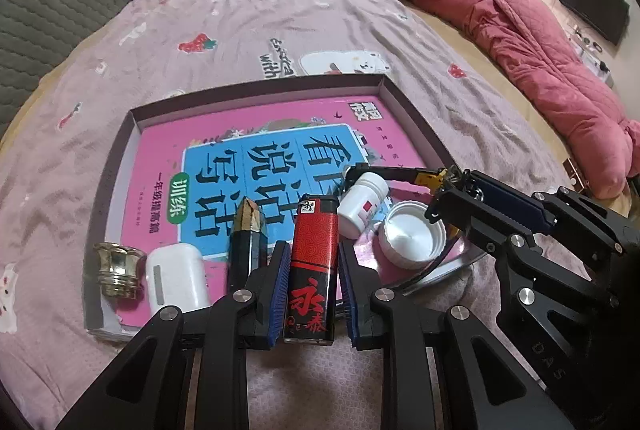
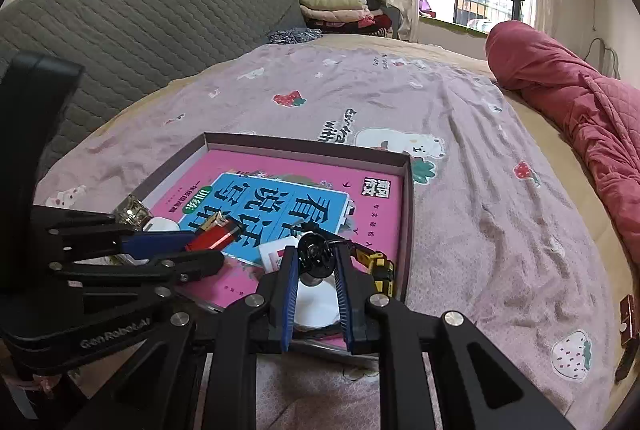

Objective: Organize rigid objects
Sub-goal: 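Lower the clip toward the cap with the right tool while the left tool lowers the lighter, then release the lighter beside the pen while the right tool sets the clip in the cap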

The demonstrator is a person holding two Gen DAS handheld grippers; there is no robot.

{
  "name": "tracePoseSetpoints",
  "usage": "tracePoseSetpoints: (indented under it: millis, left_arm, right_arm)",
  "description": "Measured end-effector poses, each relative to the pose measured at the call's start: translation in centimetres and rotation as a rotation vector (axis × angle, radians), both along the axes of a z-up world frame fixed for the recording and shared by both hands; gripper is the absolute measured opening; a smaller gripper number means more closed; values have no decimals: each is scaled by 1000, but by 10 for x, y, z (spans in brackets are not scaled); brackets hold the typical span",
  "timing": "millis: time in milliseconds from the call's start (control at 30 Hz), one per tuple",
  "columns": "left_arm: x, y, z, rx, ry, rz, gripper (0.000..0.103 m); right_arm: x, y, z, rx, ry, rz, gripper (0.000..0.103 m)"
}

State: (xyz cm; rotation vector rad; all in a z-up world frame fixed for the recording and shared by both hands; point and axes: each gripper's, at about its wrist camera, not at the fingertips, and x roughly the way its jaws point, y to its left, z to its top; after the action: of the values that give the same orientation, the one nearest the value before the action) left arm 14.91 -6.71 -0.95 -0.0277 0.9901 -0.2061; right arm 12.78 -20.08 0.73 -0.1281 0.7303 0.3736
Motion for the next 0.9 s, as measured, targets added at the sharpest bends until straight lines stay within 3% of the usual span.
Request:
tracePoseSetpoints:
  millis: [900]
  left_arm:
    - [3, -7, -21, -8, 36, -4, 23]
  right_arm:
    - [11, -2, -17, 6, 72, -10, 18]
